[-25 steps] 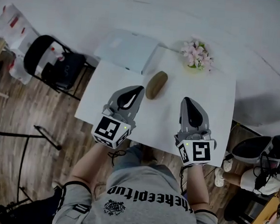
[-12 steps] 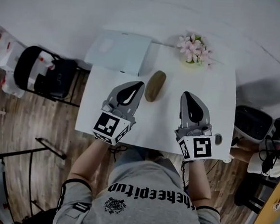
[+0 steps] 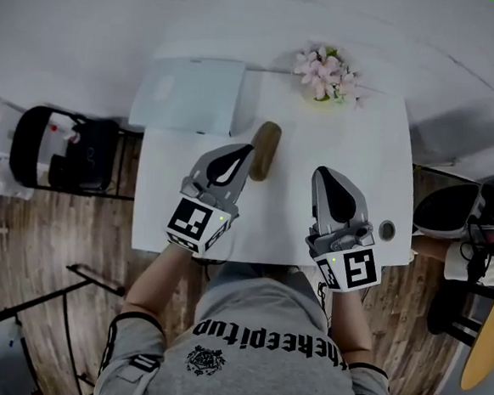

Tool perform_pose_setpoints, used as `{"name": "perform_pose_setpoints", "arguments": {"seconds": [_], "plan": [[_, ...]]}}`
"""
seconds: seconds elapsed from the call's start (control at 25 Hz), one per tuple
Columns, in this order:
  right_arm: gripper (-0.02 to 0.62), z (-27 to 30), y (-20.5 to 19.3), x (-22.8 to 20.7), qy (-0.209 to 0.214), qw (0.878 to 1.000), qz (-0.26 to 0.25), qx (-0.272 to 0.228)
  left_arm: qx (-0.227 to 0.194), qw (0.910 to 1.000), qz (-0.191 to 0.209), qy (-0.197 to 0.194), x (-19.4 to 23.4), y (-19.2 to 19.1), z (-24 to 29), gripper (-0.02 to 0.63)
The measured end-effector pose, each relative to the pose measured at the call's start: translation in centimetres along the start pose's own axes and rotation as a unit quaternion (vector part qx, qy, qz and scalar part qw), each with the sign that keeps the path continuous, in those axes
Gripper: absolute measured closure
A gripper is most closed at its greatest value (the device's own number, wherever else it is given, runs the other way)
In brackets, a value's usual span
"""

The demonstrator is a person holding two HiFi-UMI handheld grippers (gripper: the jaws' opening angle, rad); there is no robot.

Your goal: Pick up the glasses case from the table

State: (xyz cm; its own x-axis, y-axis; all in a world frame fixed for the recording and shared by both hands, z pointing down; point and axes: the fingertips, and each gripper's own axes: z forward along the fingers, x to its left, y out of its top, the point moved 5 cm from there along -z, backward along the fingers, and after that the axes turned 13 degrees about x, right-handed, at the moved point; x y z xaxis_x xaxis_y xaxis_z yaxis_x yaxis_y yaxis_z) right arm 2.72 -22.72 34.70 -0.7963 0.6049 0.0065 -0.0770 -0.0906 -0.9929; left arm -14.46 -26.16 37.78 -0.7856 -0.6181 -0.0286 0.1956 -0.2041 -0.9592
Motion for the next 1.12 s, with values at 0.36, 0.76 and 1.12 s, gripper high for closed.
{"name": "perform_pose_setpoints", "arguments": {"seconds": [0.36, 0.76, 1.12], "plan": [[0.592, -0.3, -1.7, -0.2, -0.051, 0.998, 0.001, 0.027, 0.047, 0.9987, 0.008, -0.018, 0.7, -2.6, 3.2, 0.571], [0.592, -1.1, -2.6, -0.5, -0.078, 0.996, -0.002, 0.048, 0.128, 0.9886, -0.049, -0.063, 2.1, -6.2, 7.5, 0.488], [0.592, -3.0, -3.7, -1.3, -0.109, 0.991, 0.007, 0.074, 0.196, 0.9746, -0.093, -0.055, 3.0, -9.5, 11.0, 0.390]]}}
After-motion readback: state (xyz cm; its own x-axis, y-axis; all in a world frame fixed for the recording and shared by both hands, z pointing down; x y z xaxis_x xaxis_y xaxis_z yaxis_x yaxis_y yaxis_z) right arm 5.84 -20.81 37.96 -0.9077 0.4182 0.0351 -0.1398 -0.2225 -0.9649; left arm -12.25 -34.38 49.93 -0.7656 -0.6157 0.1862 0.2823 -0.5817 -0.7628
